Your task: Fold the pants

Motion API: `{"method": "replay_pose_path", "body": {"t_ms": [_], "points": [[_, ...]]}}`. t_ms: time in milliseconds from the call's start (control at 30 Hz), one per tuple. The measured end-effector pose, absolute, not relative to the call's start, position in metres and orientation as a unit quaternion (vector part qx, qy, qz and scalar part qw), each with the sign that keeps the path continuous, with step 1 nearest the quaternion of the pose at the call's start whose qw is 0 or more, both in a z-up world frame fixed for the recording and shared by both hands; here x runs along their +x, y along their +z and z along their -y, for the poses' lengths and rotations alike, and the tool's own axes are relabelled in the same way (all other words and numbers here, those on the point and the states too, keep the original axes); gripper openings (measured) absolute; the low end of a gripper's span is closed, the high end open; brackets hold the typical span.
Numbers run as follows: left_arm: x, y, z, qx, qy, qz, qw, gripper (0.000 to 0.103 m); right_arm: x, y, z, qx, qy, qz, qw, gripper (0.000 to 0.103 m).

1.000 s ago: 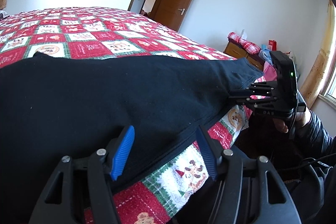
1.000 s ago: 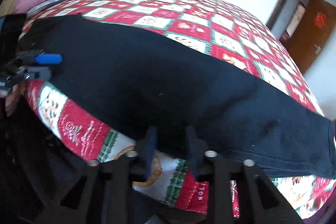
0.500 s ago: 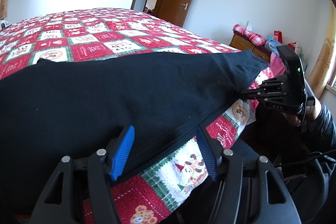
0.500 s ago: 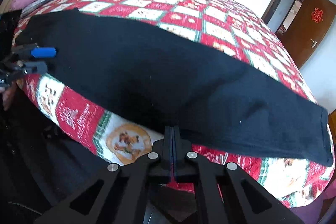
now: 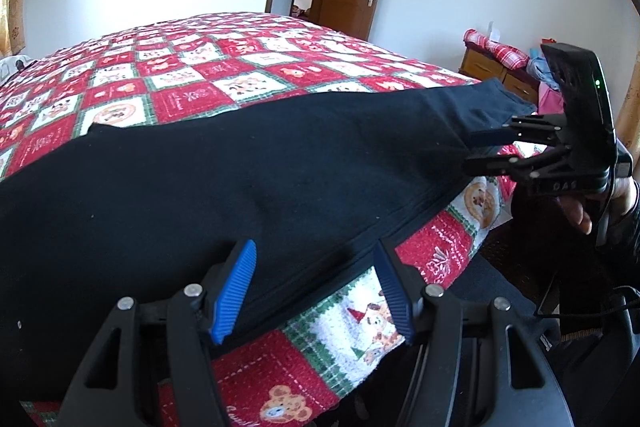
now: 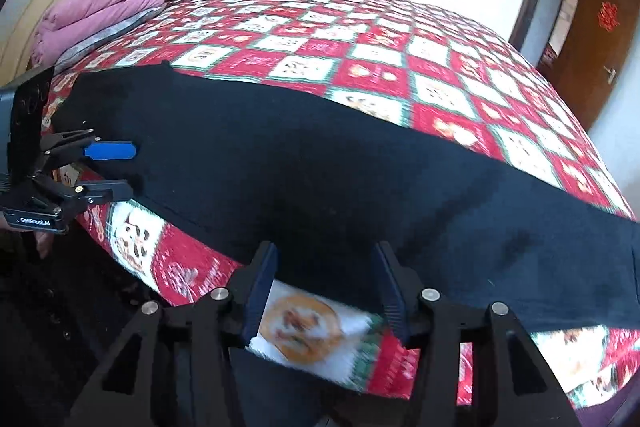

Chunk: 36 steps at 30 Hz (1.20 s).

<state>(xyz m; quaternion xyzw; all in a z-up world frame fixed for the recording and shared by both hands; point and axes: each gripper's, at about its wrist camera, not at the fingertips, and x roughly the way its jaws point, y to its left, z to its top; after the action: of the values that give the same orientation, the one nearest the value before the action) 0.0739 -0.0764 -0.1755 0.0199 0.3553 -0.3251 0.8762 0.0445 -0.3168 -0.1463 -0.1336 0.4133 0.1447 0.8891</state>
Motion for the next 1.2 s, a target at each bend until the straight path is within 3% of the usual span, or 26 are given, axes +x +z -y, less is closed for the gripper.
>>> {"method": "replay_pose_path", "body": {"t_ms": [167, 300, 333, 633, 933, 1133, 1200], "points": [[0.076, -0.177, 0.073, 0.012, -0.323, -0.360, 0.875, 0.064, 0.055, -0.161, 0.293, -0.162, 0.148, -0.425, 0.878, 0.051], [0.076, -0.178, 0.073, 0.009, -0.323, -0.361, 0.875, 0.064, 0.056, -0.172, 0.294, -0.167, 0.140, -0.436, 0.873, 0.010], [0.076, -0.178, 0.073, 0.009, -0.324, -0.361, 0.874, 0.064, 0.055, -0.171, 0.295, -0.165, 0.141, -0.437, 0.873, 0.005], [0.075, -0.175, 0.068, -0.001, -0.327, -0.358, 0.875, 0.064, 0.054, -0.183, 0.293, -0.180, 0.147, -0.459, 0.858, 0.004], [0.075, -0.159, 0.042, -0.019, -0.301, -0.340, 0.891, 0.064, 0.047, -0.154, 0.328, -0.092, 0.135, -0.453, 0.877, 0.006], [0.086, -0.149, 0.007, -0.016, -0.236, -0.325, 0.916, 0.067, 0.037, -0.108, 0.440, 0.110, 0.038, -0.372, 0.921, 0.006], [0.090, -0.147, -0.012, -0.023, -0.210, -0.320, 0.924, 0.067, 0.027, -0.098, 0.484, 0.168, -0.019, -0.335, 0.927, 0.013]]}}
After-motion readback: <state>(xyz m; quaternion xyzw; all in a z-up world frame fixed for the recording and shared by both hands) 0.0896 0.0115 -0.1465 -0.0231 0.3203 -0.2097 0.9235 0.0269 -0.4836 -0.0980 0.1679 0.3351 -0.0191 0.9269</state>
